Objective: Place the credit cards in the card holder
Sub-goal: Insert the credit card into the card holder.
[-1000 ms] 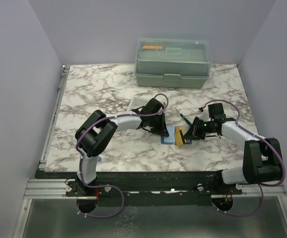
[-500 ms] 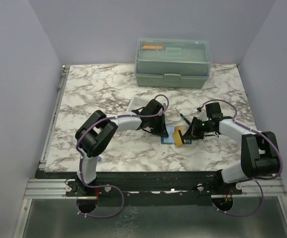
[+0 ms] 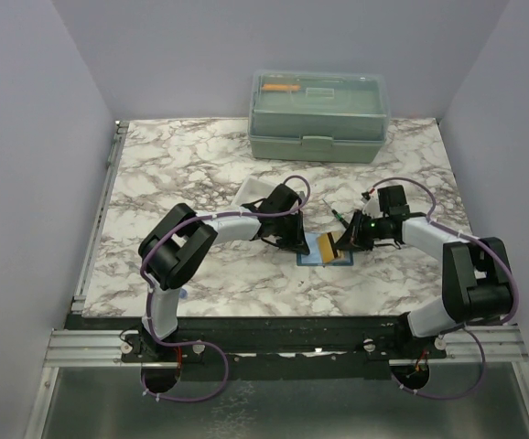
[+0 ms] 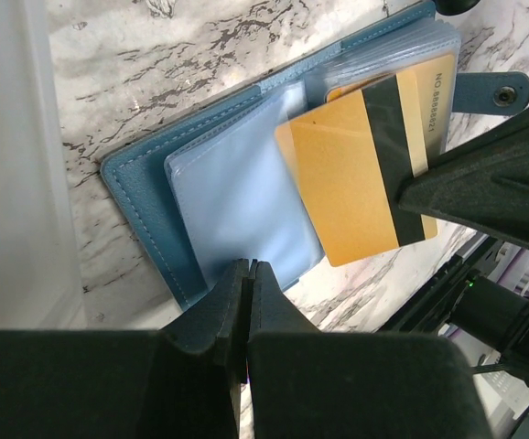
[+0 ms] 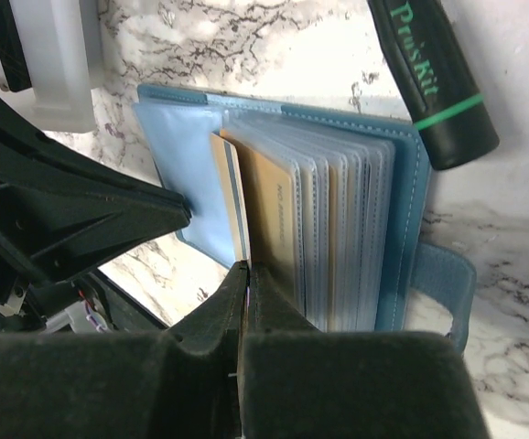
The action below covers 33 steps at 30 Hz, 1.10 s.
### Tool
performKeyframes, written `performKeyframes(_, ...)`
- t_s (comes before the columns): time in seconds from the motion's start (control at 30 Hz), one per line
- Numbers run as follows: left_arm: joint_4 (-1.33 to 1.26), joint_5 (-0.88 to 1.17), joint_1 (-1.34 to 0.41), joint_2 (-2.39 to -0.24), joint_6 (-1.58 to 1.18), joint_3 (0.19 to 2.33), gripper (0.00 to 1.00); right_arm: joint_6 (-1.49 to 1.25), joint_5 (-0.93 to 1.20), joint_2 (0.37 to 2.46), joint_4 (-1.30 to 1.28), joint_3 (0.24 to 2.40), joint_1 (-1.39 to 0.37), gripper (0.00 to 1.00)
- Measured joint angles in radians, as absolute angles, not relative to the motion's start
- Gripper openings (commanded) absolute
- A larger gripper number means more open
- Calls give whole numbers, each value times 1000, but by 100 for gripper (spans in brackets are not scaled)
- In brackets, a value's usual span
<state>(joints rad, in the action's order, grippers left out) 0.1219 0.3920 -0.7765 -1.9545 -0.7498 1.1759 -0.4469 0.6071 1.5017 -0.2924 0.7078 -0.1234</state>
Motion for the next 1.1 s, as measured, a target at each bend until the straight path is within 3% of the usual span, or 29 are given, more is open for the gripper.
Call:
performKeyframes(0.8,122,392,-780,-1954,-749,1176,0,-484,595,1470,-23,583,-175,3)
performKeyframes(1.0,143,392,-781,-1948,-743,1182,22,-521,574,1467,-24,580,-196,21)
performKeyframes(1.1,178,391,-781,-1920,-735,1184,27,-522,545,1457,-68,599,-205,27)
